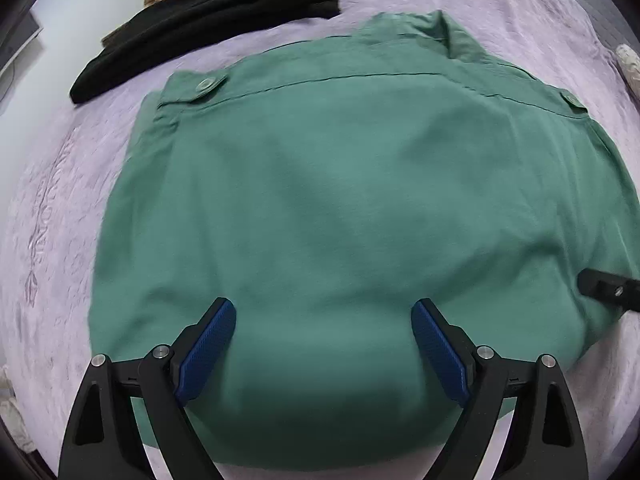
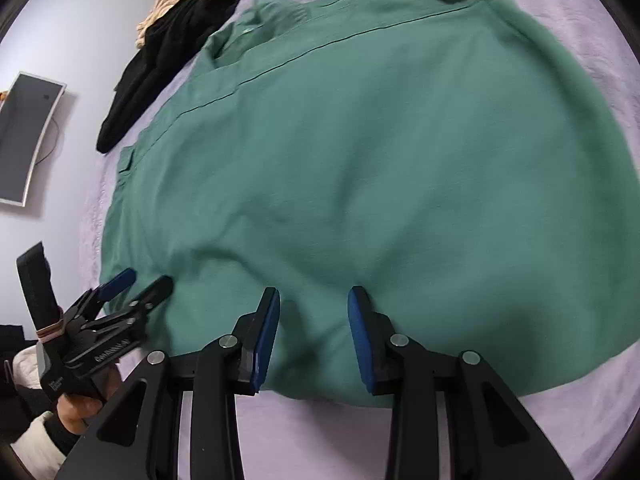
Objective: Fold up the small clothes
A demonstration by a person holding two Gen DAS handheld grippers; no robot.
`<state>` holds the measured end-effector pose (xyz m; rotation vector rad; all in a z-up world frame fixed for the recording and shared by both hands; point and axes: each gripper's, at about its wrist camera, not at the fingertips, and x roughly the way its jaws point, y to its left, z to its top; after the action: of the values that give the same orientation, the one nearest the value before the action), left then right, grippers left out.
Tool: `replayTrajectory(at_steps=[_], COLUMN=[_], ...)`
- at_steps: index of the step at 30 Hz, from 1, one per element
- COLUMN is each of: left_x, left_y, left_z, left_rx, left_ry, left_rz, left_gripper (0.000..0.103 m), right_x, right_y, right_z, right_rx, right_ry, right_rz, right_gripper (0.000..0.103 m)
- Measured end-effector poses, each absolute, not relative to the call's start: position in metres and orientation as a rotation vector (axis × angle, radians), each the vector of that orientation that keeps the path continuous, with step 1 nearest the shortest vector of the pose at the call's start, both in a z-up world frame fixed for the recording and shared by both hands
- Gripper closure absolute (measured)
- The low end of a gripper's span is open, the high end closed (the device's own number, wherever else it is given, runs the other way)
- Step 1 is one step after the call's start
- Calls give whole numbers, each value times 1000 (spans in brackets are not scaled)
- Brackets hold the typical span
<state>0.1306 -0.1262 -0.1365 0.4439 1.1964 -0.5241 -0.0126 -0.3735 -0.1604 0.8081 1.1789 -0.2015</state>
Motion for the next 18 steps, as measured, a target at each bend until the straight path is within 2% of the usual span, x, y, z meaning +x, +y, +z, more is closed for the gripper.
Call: replayTrajectory(at_steps=[2,3,5,7,11,18], left_x=[141,146,152,157,181,204], left_y=[-98,-88,-73,-62,-22,-35], left_z=[-136,-135,-132,-131,-122,-84], left_rx=[436,440,439,524,363,348], left_ry=[1188,1184,1175,1135,1215,1105], left_rz=[-471,-452,-454,-361,-249,-255], left_gripper=[11,11,12,11,11,11], right_x=[-34,-43,-63,-81,-106,-69], right_y=[-401,-412,-444,-467,-493,-485], right_z=[-161,-162,-162,-166,-161,-120], right_rx=[778,784,763,757,955,758], right_ry=[1186,1183,1199,1213,1146,1066], right_rz=[-287,-304,-377,-447,-554,-504], right_gripper=[68,81,85,103,103,100])
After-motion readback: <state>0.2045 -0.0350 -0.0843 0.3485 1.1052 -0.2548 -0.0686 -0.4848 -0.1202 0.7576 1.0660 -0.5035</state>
